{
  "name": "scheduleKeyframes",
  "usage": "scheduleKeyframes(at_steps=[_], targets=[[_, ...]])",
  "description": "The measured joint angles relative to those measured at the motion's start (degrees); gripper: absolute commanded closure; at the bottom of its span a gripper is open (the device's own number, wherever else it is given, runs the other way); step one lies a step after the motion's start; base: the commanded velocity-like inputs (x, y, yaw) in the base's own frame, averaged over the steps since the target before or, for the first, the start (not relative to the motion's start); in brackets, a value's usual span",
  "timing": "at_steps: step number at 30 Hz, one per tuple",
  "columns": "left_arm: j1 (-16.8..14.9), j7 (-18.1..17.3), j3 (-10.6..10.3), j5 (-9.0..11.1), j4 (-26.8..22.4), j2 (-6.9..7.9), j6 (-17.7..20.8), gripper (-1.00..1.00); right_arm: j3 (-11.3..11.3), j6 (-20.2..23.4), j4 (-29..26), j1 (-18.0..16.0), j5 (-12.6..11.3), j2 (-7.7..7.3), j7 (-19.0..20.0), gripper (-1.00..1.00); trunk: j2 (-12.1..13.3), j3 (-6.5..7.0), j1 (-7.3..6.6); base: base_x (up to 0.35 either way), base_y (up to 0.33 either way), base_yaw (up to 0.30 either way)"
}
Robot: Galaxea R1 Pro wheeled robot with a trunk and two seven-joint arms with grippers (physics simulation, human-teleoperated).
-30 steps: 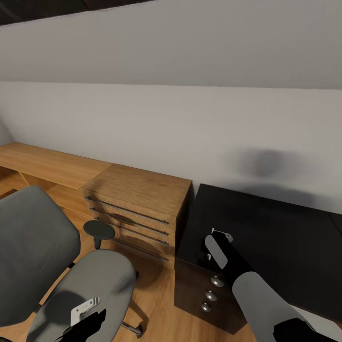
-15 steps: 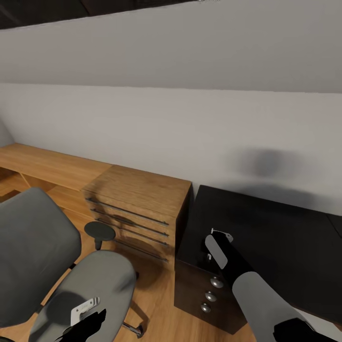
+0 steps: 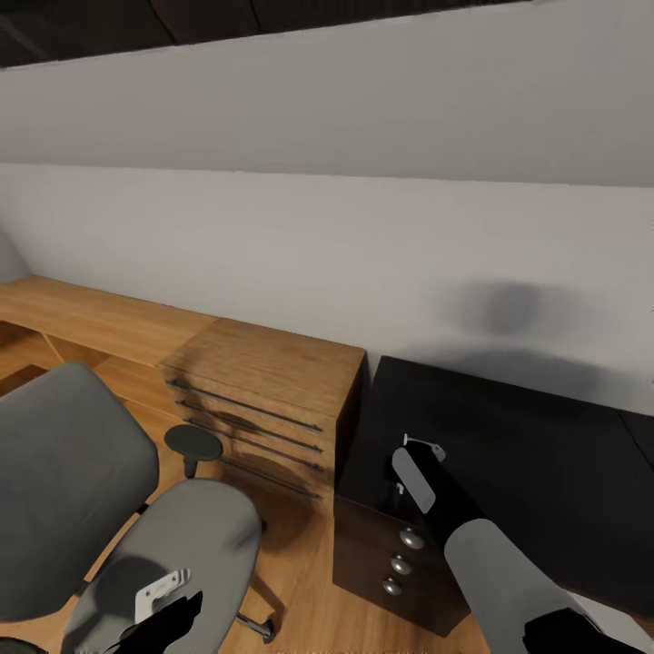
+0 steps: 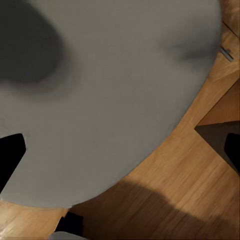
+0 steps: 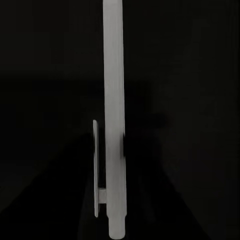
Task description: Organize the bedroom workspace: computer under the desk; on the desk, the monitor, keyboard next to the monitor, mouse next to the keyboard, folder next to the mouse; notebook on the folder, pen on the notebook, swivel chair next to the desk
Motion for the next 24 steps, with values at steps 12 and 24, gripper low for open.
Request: scheduleKeyframes(at_steps=[12, 24], targets=[[0.0, 0.0, -0.1, 0.0, 0.1, 0.00, 0.0, -1.00, 0.1, -0.2, -6.1, 0.0, 0.0, 0.07, 0.0, 1.00, 4.8, 2.16, -2.62, -0.288, -0.086, 0.000], [0.0, 0.0, -0.1, -0.1, 0.2, 0.00, 0.0, -1.00, 0.1, -0.1, -8.1, 0.1, 0.0, 0.02, -0.1, 1.00, 9.6, 4.32, -5.29, -0.178, -0.060, -0.143]])
